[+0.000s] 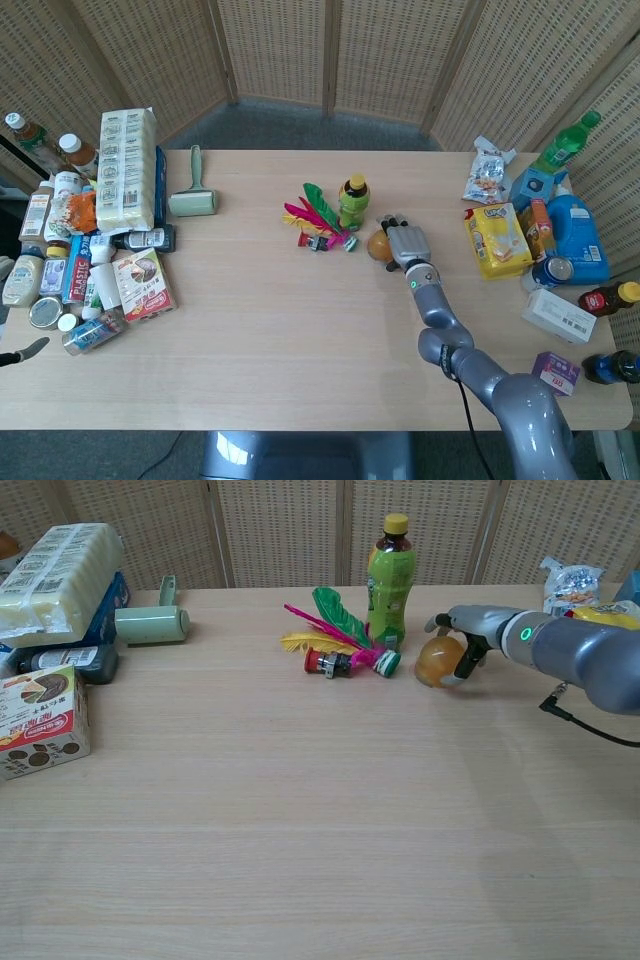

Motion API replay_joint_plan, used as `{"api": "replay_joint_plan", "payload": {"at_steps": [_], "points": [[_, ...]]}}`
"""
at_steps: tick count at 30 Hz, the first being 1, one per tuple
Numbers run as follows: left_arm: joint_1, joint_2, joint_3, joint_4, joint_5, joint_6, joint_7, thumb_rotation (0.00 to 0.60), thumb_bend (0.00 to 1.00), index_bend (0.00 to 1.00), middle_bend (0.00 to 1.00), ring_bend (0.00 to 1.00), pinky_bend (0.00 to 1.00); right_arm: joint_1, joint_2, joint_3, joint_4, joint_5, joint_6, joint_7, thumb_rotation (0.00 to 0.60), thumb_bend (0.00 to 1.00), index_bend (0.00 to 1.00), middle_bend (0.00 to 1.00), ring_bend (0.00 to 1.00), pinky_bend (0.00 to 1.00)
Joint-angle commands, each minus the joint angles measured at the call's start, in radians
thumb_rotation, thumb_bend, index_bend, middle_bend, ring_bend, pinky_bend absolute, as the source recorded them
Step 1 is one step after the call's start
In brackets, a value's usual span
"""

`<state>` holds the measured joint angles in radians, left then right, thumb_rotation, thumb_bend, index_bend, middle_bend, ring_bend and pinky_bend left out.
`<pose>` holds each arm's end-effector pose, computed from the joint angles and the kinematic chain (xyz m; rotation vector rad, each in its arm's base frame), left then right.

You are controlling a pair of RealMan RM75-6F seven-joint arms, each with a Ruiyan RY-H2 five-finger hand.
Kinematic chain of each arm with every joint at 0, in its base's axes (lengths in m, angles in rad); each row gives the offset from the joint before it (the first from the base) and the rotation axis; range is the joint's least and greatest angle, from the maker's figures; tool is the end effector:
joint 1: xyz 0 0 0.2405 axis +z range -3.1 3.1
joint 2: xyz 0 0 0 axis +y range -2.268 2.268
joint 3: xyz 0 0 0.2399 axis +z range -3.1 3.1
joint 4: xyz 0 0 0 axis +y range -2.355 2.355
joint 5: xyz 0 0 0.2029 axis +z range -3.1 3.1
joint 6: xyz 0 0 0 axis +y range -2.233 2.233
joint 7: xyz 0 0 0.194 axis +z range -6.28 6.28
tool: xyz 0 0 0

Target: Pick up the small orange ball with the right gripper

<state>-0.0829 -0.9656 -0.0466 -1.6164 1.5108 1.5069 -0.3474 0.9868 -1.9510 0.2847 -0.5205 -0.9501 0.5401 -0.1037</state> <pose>-0.2983 0.2286 0.2083 -1.3038 -1.0304 -1.0793 -0.1839 -0.4874 -0.0758 1.6683 -1.1257 0.6695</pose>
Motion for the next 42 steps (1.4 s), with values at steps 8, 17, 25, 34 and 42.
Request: {"api": "replay_joint_plan", "payload": {"at_steps": [8,17,25,34,42], "points": [[0.002,-0.002,0.001,-0.003,0.005,0.001,0.008,0.600,0.00,0.00,0.00,0.00,0.00,-0.018,-0.032,0.006,0.060,-0.090,0.073,0.102,0.600,0.32,0.50,0.57,0.45,0.72],[0.003,0.000,0.003,-0.008,0.015,0.004,0.001,0.600,0.00,0.00,0.00,0.00,0.00,-0.077,0.071,-0.001,-0.066,-0.158,0.190,0.120,0.600,0.32,0.53,0.59,0.47,0.73],[0.003,0.008,0.017,-0.021,0.054,0.012,-0.022,0.600,0.00,0.00,0.00,0.00,0.00,-0.201,0.336,0.015,-0.472,-0.141,0.330,0.014,0.600,0.30,0.53,0.59,0.47,0.73],[0.011,0.029,0.030,-0.037,0.102,0.047,-0.066,0.600,0.00,0.00,0.00,0.00,0.00,-0.301,0.641,0.058,-0.964,-0.031,0.421,-0.116,0.600,0.29,0.53,0.58,0.47,0.73],[0.011,0.035,0.039,-0.045,0.128,0.059,-0.080,0.600,0.00,0.00,0.00,0.00,0.00,-0.347,0.792,0.067,-1.245,-0.054,0.505,-0.149,0.600,0.28,0.52,0.58,0.47,0.73]]}}
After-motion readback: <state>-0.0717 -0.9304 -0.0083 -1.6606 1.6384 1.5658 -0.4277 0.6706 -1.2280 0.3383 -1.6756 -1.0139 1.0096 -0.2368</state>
